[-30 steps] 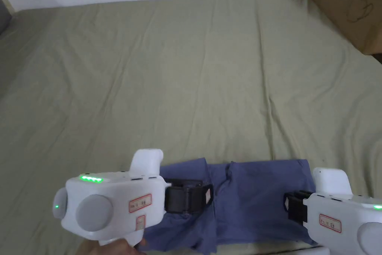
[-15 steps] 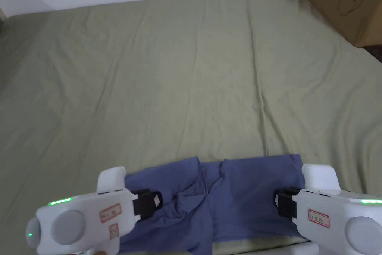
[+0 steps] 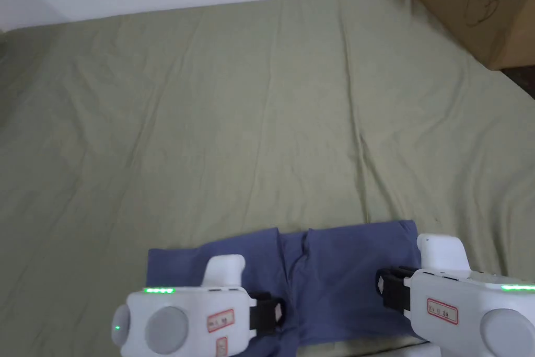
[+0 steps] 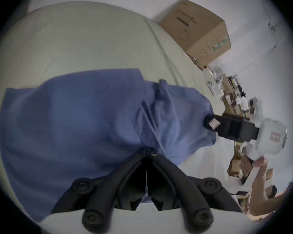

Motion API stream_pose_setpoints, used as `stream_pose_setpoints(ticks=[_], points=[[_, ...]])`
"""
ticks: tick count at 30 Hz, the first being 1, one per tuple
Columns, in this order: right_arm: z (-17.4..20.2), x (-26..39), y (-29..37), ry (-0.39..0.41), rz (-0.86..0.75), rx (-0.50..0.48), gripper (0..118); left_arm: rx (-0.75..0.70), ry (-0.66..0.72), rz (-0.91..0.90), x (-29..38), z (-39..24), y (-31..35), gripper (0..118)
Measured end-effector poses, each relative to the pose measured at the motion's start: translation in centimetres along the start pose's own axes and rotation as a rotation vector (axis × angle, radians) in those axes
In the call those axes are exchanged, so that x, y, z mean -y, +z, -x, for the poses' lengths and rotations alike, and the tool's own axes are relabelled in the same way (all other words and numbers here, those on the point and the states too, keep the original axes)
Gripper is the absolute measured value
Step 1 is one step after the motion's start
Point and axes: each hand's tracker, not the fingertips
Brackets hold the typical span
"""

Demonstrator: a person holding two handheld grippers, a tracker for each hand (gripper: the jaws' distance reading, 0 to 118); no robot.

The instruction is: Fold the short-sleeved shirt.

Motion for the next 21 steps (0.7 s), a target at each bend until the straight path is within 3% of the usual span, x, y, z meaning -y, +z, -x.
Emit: stream_pose_setpoints(ticks=[4, 10, 15, 21], points=[[0.3, 0.2, 0.0, -0.009, 0.005, -0.007, 0, -0.026, 0.003, 0.002, 0.4, -0.2, -0.6, 0], [0.5, 0.4, 0.5, 0.009, 0.011, 0.007, 0, 0.097, -0.040, 0.001, 0.3, -1.4, 2.0, 1], [1.0, 0.2, 1.0, 0.017, 0.004, 0.013, 0, 0.105, -0.088, -0.053, 0.5, 0.0, 6.3, 1], [2.1, -0.2, 0.9, 0.039, 0.001, 0.014, 0, 0.026, 0.232, -0.254, 1.7, 9.8, 13.0, 1]])
